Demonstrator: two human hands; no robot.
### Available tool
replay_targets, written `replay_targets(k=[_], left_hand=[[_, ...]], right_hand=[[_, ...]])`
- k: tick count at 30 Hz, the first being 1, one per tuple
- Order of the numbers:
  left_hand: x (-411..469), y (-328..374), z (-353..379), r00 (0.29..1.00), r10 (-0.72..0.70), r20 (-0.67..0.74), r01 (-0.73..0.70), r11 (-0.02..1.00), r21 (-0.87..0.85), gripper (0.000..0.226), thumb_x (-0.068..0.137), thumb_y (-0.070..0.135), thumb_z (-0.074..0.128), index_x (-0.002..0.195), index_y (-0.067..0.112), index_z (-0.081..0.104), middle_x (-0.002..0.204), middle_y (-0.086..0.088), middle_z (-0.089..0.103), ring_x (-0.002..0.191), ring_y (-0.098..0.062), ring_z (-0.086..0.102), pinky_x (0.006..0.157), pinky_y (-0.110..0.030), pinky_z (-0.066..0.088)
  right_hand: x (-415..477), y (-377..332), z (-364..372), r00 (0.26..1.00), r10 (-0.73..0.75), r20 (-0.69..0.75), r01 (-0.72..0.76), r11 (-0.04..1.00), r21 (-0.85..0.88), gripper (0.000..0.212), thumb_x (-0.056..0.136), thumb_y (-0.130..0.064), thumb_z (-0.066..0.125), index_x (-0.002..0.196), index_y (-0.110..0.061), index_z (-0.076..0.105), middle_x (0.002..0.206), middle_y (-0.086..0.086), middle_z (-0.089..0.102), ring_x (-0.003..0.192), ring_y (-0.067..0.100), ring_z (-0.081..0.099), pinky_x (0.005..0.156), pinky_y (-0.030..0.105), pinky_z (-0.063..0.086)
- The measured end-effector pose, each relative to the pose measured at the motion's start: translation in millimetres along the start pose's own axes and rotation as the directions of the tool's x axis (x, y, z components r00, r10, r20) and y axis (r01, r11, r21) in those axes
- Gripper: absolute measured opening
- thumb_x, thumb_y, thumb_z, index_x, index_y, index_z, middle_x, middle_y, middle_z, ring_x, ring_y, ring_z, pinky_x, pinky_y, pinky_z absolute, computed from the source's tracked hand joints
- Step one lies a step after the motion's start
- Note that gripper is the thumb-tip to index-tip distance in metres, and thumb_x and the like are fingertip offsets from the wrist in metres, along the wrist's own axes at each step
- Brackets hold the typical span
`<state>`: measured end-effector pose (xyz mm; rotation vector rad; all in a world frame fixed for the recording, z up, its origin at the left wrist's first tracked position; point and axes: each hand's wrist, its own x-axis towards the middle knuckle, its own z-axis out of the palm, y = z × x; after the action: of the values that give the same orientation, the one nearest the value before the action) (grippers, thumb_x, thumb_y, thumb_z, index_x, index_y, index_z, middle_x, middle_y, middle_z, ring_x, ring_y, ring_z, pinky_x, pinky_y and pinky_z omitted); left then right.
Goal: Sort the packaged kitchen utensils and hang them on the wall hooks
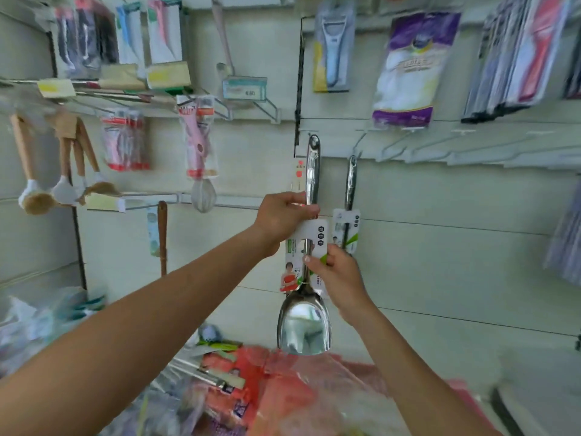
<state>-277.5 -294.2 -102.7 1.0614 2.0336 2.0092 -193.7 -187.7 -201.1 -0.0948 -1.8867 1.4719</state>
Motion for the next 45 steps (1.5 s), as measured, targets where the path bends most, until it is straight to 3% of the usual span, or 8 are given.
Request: replay_targets(k=[3, 6, 15, 24, 29, 33, 40, 45], left_hand=[[8, 5, 36, 0.997, 0.045, 0.063, -0.046, 0.999, 0.016, 0.015, 0.08, 0.017, 0.078, 0.085, 0.012, 0.066, 0.085, -0.01, 0.072, 0.065, -0.013, 0.07, 0.057, -0.024, 0.055], [18, 4, 64, 0.991, 0.067, 0.112, -0.068, 0.998, 0.004, 0.02, 0.081, 0.019, 0.078, 0.092, 0.006, 0.067, 0.085, -0.009, 0.072, 0.07, -0.016, 0.072, 0.058, -0.025, 0.056], [34, -11, 89, 0.993, 0.025, 0.117, -0.025, 1.0, 0.003, 0.034, 0.08, 0.024, 0.079, 0.106, 0.011, 0.061, 0.093, -0.009, 0.074, 0.08, -0.022, 0.073, 0.067, -0.031, 0.059], [37, -21, 87, 0.99, 0.033, 0.14, -0.029, 0.999, -0.036, 0.031, 0.083, 0.025, 0.077, 0.105, 0.01, 0.061, 0.088, -0.007, 0.075, 0.078, -0.023, 0.073, 0.065, -0.031, 0.06], [39, -25, 87, 0.988, 0.039, 0.152, -0.032, 0.998, -0.048, 0.026, 0.083, 0.024, 0.076, 0.101, 0.012, 0.062, 0.089, -0.007, 0.075, 0.079, -0.021, 0.073, 0.064, -0.03, 0.059], [41, -23, 89, 0.986, 0.047, 0.157, -0.034, 0.996, -0.079, 0.019, 0.084, 0.02, 0.076, 0.095, 0.014, 0.062, 0.082, -0.001, 0.075, 0.071, -0.015, 0.071, 0.061, -0.026, 0.059], [53, -29, 92, 0.991, -0.004, 0.133, 0.012, 0.998, -0.055, 0.031, 0.083, 0.022, 0.077, 0.106, 0.006, 0.064, 0.083, -0.007, 0.073, 0.065, -0.016, 0.07, 0.057, -0.026, 0.058], [73, -34, 100, 0.993, -0.025, 0.118, 0.027, 0.999, -0.023, 0.036, 0.083, 0.024, 0.077, 0.111, 0.005, 0.064, 0.094, -0.012, 0.073, 0.074, -0.02, 0.071, 0.058, -0.027, 0.058]], right_hand=[[1, 1, -37, 0.999, 0.005, -0.043, -0.005, 1.0, -0.005, 0.015, 0.091, -0.011, 0.068, 0.105, -0.012, 0.067, 0.087, -0.006, 0.075, 0.083, 0.009, 0.071, 0.073, 0.02, 0.055], [3, 5, -66, 0.996, 0.008, -0.091, -0.012, 0.999, -0.047, 0.016, 0.09, -0.015, 0.07, 0.105, -0.015, 0.068, 0.097, 0.008, 0.075, 0.094, 0.026, 0.07, 0.083, 0.037, 0.058], [10, 23, -88, 0.997, 0.028, -0.074, -0.03, 0.999, -0.033, 0.012, 0.091, -0.009, 0.068, 0.102, -0.015, 0.068, 0.069, -0.012, 0.069, 0.067, 0.002, 0.061, 0.065, 0.016, 0.048], [15, 36, -80, 0.996, 0.001, -0.093, -0.003, 1.0, -0.022, 0.018, 0.085, -0.027, 0.074, 0.1, -0.019, 0.069, 0.106, 0.031, 0.063, 0.1, 0.05, 0.06, 0.092, 0.06, 0.048], [14, 35, -86, 0.996, 0.02, -0.082, -0.022, 0.999, -0.028, 0.01, 0.091, -0.009, 0.068, 0.092, -0.018, 0.066, 0.075, -0.01, 0.072, 0.073, 0.01, 0.067, 0.072, 0.026, 0.054], [16, 36, -84, 0.995, 0.008, -0.102, -0.01, 1.0, -0.025, 0.017, 0.09, -0.014, 0.07, 0.105, -0.022, 0.07, 0.102, 0.019, 0.071, 0.102, 0.042, 0.063, 0.092, 0.052, 0.053], [19, 40, -80, 0.992, 0.03, -0.124, -0.034, 0.999, -0.025, 0.013, 0.089, -0.019, 0.072, 0.1, -0.025, 0.07, 0.106, 0.03, 0.064, 0.104, 0.048, 0.058, 0.093, 0.058, 0.051], [36, 46, -86, 0.991, 0.046, -0.127, -0.048, 0.999, -0.012, 0.014, 0.091, -0.011, 0.068, 0.104, -0.015, 0.069, 0.089, 0.002, 0.075, 0.084, 0.018, 0.071, 0.076, 0.031, 0.055]])
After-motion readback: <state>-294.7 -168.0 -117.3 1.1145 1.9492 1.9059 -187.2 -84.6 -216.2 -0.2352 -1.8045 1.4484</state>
